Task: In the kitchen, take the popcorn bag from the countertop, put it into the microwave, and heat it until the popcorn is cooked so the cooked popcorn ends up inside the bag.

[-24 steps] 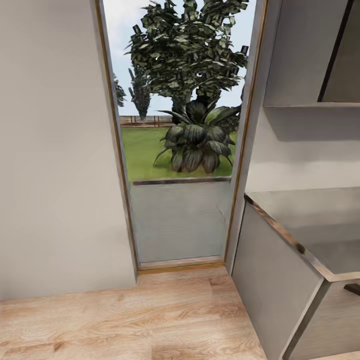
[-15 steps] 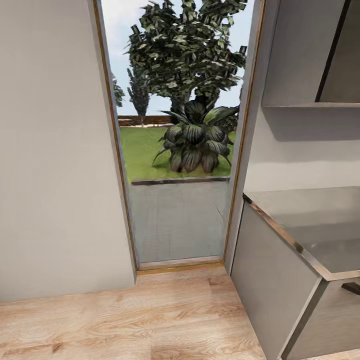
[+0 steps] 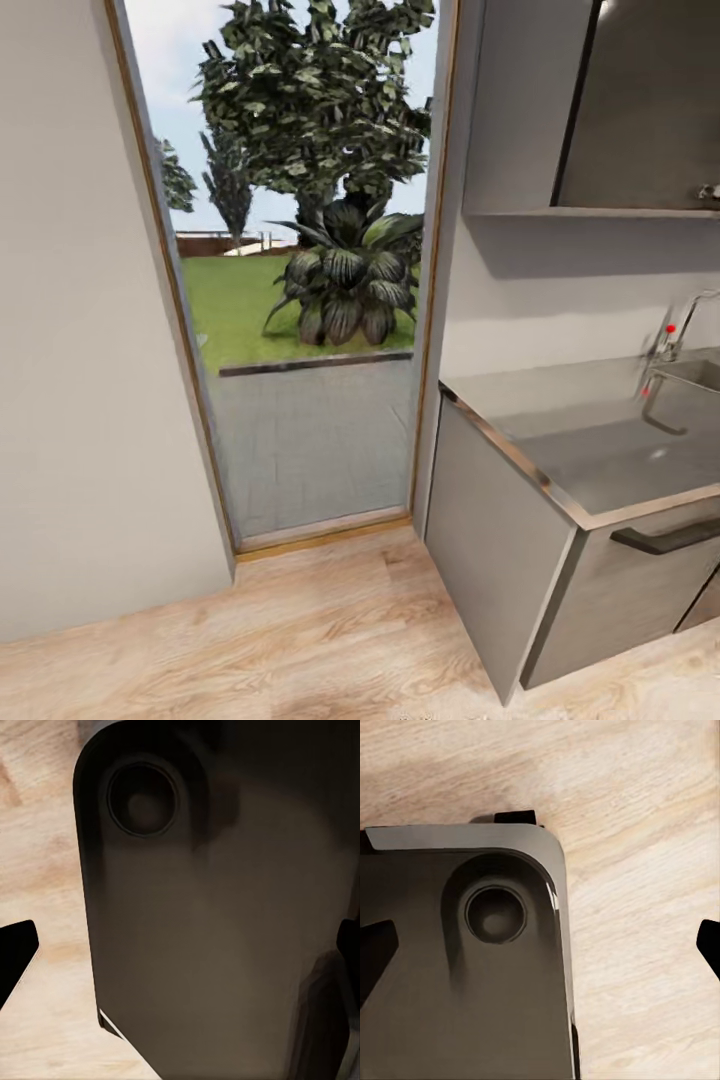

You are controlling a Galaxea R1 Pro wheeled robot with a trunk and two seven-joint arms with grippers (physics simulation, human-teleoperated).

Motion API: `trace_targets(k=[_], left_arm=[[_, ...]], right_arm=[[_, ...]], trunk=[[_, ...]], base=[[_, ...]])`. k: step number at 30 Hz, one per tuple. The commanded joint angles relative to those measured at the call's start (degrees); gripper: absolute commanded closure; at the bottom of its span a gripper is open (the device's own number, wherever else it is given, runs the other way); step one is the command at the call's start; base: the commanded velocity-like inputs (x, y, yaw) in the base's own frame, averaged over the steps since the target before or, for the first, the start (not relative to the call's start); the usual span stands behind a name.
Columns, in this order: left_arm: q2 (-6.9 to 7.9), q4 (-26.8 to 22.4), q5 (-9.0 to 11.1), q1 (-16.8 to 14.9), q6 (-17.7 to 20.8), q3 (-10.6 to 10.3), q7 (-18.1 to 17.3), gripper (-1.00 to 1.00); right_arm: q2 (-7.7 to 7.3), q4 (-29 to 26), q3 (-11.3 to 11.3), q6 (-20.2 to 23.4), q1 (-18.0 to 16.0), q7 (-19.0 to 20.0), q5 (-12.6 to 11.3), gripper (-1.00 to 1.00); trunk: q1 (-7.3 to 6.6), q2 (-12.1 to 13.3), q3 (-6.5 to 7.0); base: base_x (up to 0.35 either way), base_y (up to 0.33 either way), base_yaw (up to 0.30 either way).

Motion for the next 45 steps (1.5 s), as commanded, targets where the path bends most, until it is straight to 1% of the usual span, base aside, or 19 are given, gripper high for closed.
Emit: trace_targets(k=[1, 26, 32, 37, 40, 45], left_arm=[[0.0, -0.1, 0.0, 0.0, 0.0, 0.0, 0.0, -1.0], [-0.05, -0.1, 0.0, 0.0, 0.0, 0.0, 0.0, -1.0], [-0.34, -0.1, 0.0, 0.0, 0.1, 0.0, -0.1, -1.0], [0.32, -0.1, 0.1, 0.1, 0.0, 0.1, 0.1, -1.0], [0.34, -0.1, 0.1, 0.0, 0.5, 0.1, 0.1, -1.0], [1.05, 0.0, 0.2, 0.1, 0.6, 0.3, 0.4, -1.0]], right_arm=[[0.01, 0.1, -0.4, -0.2, 0.0, 0.0, 0.0, -1.0], [0.01, 0.1, -0.4, -0.2, 0.0, 0.0, 0.0, -1.0], [0.01, 0.1, -0.4, -0.2, 0.0, 0.0, 0.0, -1.0], [0.01, 0.1, -0.4, -0.2, 0.0, -0.1, 0.0, -1.0], [0.01, 0.1, -0.4, -0.2, 0.0, -0.1, 0.1, -1.0], [0.01, 0.1, -0.4, -0.3, 0.0, -0.1, 0.1, -1.0]], trunk=[[0.0, 0.0, -0.05], [0.0, 0.0, -0.05], [0.0, 0.0, -0.05], [0.0, 0.0, -0.05], [0.0, 0.0, -0.05], [0.0, 0.0, -0.05]], base=[[0.0, 0.0, -0.293], [0.0, 0.0, -0.293], [0.0, 0.0, -0.293], [0.0, 0.0, -0.293], [0.0, 0.0, -0.293], [0.0, 0.0, -0.293]])
